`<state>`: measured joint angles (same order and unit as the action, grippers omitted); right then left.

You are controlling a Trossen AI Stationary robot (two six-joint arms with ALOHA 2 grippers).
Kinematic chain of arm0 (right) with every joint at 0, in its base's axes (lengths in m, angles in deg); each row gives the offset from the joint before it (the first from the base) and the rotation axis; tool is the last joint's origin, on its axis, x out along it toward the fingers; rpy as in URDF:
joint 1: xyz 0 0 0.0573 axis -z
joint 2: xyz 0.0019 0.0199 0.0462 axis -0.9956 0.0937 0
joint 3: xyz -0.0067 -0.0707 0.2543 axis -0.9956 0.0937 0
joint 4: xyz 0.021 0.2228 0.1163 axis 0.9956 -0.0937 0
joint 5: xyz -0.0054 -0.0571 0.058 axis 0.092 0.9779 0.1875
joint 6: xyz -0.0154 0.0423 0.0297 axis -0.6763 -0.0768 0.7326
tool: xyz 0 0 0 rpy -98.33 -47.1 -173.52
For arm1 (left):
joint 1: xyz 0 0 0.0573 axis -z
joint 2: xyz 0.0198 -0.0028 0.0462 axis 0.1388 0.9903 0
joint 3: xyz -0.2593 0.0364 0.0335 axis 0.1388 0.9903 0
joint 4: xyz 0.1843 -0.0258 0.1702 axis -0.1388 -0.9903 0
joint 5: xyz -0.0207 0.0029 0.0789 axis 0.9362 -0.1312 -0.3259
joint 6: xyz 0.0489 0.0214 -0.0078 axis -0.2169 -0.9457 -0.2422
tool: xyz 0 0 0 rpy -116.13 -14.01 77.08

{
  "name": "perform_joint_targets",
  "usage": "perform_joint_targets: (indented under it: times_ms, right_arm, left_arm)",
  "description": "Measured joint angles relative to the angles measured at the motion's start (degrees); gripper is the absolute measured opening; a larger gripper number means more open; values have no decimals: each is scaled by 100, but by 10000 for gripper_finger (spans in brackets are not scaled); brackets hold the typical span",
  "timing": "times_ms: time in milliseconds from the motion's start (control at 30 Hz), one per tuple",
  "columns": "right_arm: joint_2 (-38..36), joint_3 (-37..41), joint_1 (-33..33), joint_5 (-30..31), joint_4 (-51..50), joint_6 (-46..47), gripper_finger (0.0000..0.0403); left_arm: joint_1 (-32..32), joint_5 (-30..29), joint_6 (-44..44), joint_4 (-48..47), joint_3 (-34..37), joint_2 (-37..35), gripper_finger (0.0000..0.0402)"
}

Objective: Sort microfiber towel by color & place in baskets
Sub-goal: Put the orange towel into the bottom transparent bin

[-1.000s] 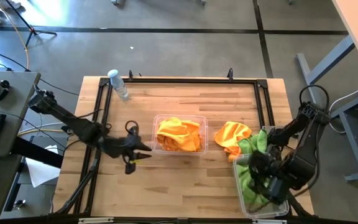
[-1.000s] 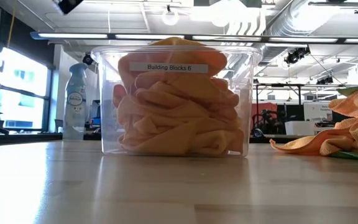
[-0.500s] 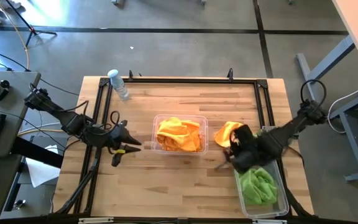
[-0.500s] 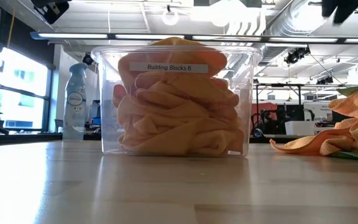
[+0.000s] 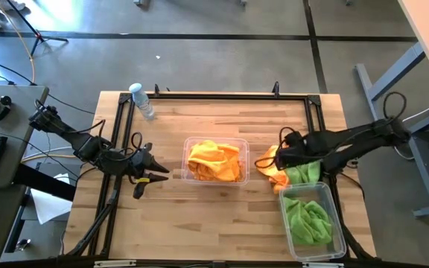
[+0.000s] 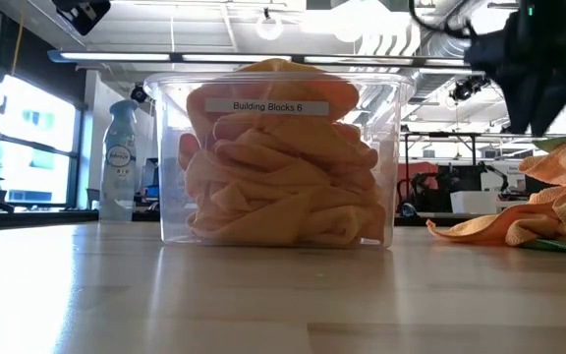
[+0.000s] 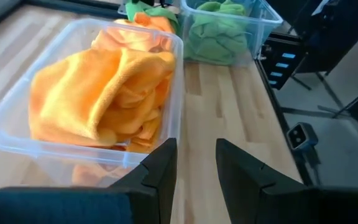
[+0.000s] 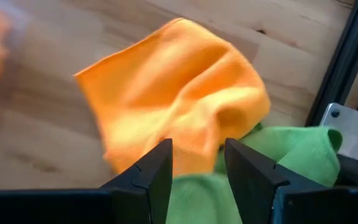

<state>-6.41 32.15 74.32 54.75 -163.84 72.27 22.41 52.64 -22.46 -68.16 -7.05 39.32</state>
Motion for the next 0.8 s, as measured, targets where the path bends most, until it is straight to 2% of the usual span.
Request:
perform_joint_targets:
  times_ms: [167, 433, 567, 800]
  right_arm:
    - [-364, 685, 802, -206, 490, -670, 139]
    - [-112, 1203, 1872, -586, 1042, -1992, 139]
    - [84, 1453, 2124, -728, 1312, -2267, 139]
    - [371, 1936, 2161, -1057, 2350, -2748, 139]
  left_arm:
    - [-226, -203, -260, -23, 0, -68, 101]
    - [-1212, -164, -596, -316, 0, -507, 101]
    - [-1672, -68, -599, -475, 0, -729, 101]
    - [-2157, -60, -592, -628, 0, -936, 101]
